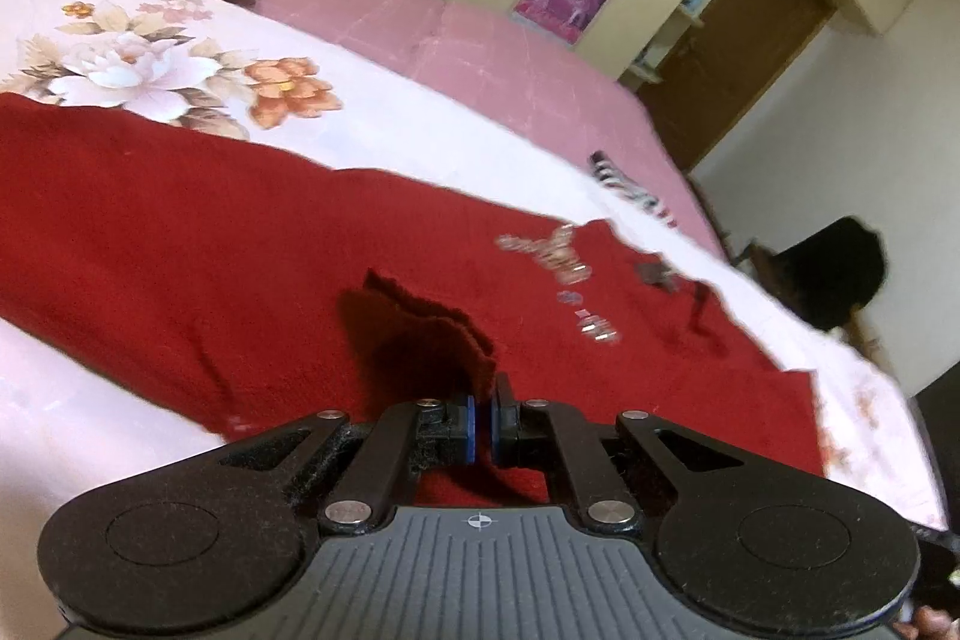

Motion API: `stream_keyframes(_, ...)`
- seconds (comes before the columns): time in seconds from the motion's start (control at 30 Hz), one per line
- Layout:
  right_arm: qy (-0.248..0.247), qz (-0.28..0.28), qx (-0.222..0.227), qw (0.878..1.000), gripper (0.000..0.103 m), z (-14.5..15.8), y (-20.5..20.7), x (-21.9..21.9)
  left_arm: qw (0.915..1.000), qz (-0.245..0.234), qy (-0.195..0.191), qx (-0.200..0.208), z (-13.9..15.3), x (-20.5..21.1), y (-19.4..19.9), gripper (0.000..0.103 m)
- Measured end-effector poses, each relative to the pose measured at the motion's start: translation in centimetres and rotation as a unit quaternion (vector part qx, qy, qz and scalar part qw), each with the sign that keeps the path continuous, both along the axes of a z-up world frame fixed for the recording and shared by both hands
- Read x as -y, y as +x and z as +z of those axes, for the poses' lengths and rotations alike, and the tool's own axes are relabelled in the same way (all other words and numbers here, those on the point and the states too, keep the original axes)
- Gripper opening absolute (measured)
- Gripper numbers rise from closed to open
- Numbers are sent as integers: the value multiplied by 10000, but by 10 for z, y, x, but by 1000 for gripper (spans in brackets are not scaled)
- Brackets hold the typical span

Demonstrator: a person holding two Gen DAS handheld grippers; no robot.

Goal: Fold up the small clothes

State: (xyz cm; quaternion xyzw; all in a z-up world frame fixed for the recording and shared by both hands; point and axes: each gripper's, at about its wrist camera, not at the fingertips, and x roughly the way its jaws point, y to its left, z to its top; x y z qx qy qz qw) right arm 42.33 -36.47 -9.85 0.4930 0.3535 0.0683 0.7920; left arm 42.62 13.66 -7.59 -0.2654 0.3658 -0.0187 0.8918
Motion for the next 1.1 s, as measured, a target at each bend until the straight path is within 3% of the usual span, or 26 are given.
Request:
stream_keyframes(0.07, 240, -259, 307, 9989, 5, 3, -8, 9, 9999, -59, 161, 2, 0, 8, 3, 4)
stream_keyframes(0.13, 165, -275, 73, 9995, 5, -2, -3, 13, 9997, -24, 181, -136, -6, 11, 5, 4)
stream_keyframes(0.2, 49, 71, -102, 9999, 9, -2, 4, 10, 9997, 12, 181, -180, -11, 11, 4, 4)
stream_keyframes(0.23, -48, 227, 9, 9997, 20, 6, 4, 11, 9997, 17, 167, -175, -13, 10, 3, 4)
stream_keyframes(0.37, -1199, 539, 808, 9880, 34, 51, 7, 4, 9999, 36, 113, -123, -18, 8, 2, 4)
stream_keyframes(0.53, -1786, 761, 679, 9786, 36, 42, 68, -5, 9999, 68, 138, -75, -20, 9, 1, 4)
stream_keyframes(0.63, -1803, 1035, 525, 9767, 33, 27, 89, -14, 9999, 93, 125, -12, -19, 9, 0, 4)
stream_keyframes(0.7, -1949, 1179, 580, 9720, 11, 26, 88, -19, 9990, 241, 217, 304, -13, 9, -10, 4)
stream_keyframes(0.73, -2079, 1137, 563, 9699, 8, 27, 85, -18, 9983, 323, 254, 418, -11, 9, -14, 4)
stream_keyframes(0.87, -2297, 1104, 610, 9650, 7, 26, 81, -22, 9981, 367, 475, 162, -24, 14, -13, 4)
stream_keyframes(1.0, -2362, 1135, 556, 9635, 8, 27, 88, -15, 9975, 342, 609, 135, -14, 11, -14, 5)
stream_keyframes(1.07, -2752, 1045, 724, 9529, 27, 40, 80, -18, 9904, 717, 1151, 256, -1, 10, -25, 6)
stream_keyframes(1.1, -2966, 1089, 912, 9444, 27, 47, 75, -21, 9817, 930, 1618, 378, 7, 13, -30, 9)
